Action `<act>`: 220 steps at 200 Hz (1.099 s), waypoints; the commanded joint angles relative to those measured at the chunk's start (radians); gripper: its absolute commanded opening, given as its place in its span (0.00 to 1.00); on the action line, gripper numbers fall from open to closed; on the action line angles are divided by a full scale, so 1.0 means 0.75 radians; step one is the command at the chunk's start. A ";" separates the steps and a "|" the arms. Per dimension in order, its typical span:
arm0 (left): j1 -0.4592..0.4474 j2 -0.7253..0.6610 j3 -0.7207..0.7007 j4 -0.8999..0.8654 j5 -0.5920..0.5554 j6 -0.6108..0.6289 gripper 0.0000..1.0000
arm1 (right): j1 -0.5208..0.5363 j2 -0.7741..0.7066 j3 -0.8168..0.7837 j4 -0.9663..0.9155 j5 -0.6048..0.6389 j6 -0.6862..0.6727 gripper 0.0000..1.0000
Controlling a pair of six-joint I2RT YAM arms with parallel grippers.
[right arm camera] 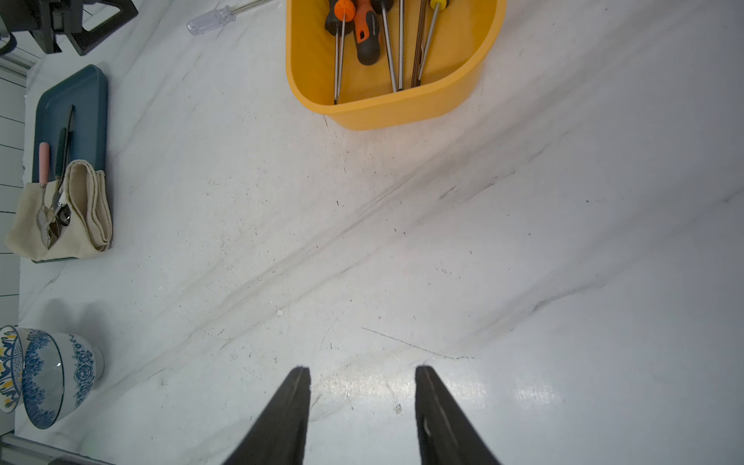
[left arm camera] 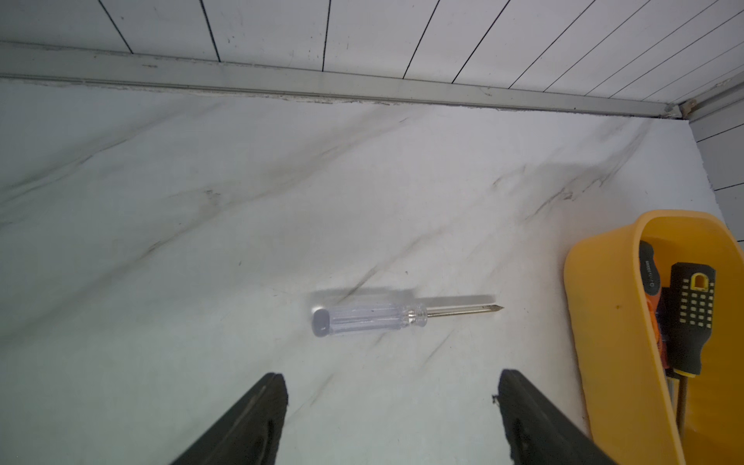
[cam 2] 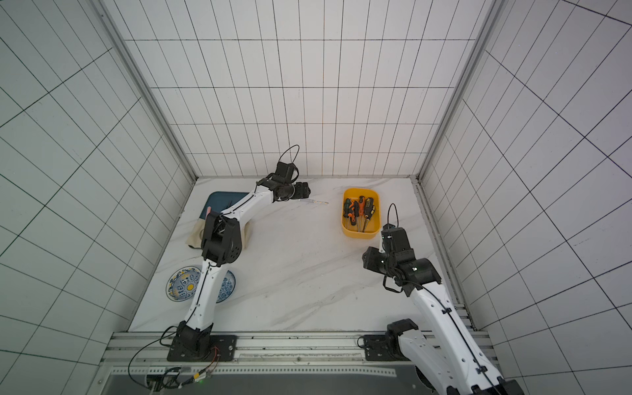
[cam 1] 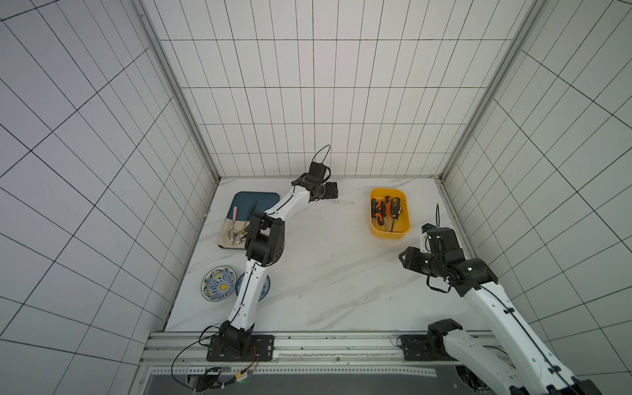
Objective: Put the screwdriver on the desktop into the storage box
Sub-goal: Pick up the screwdriver from the center of the board.
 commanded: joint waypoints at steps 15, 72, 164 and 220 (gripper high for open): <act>0.006 0.117 0.117 0.066 0.040 0.102 0.89 | 0.013 -0.051 -0.019 -0.079 -0.020 0.004 0.46; 0.066 0.196 0.189 0.110 0.213 0.072 0.95 | 0.019 -0.131 -0.015 -0.142 -0.067 0.036 0.46; 0.065 0.271 0.206 0.158 0.393 0.001 0.98 | 0.020 -0.192 -0.046 -0.147 -0.089 0.081 0.46; 0.054 0.294 0.206 0.142 0.418 -0.024 0.97 | 0.020 -0.187 -0.053 -0.131 -0.077 0.083 0.46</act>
